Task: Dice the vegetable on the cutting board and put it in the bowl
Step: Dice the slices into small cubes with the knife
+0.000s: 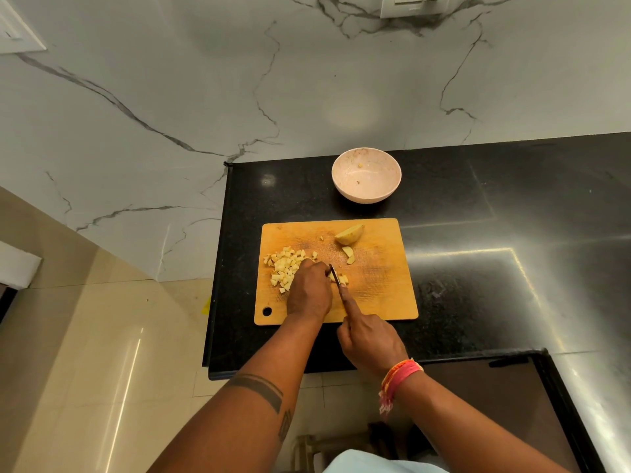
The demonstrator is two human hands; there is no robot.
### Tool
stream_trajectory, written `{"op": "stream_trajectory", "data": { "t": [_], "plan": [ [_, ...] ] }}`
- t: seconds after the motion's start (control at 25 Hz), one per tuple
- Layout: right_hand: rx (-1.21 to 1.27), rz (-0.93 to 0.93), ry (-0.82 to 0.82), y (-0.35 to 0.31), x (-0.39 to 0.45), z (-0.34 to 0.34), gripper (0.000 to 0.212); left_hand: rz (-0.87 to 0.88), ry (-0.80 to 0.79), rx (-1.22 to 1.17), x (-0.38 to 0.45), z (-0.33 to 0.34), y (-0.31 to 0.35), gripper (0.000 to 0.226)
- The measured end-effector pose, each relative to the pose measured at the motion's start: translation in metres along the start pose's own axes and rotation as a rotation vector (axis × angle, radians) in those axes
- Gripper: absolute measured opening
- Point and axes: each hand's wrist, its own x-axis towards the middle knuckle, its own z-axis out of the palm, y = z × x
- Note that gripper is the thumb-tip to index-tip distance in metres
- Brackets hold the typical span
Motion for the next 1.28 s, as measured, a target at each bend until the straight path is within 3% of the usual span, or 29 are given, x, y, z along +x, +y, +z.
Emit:
{"op": "stream_trajectory", "data": {
  "t": [0.56,0.84,1.28],
  "plan": [
    [-0.037,-0.009,-0.096,0.014,-0.023,0.007,0.079,-0.036,0.008,0.026,0.005,0.002,0.003,0.027],
    [0.071,0.082,-0.012,0.03,-0.028,0.004,0.076,0.013,0.064,-0.018,0.004,0.0,-0.002,0.029],
    [0.048,-0.014,-0.02,-0.025,0.007,0.016,0.074,0.036,0.181,-0.125,0.0,-0.012,-0.022,0.027]
  ]
}}
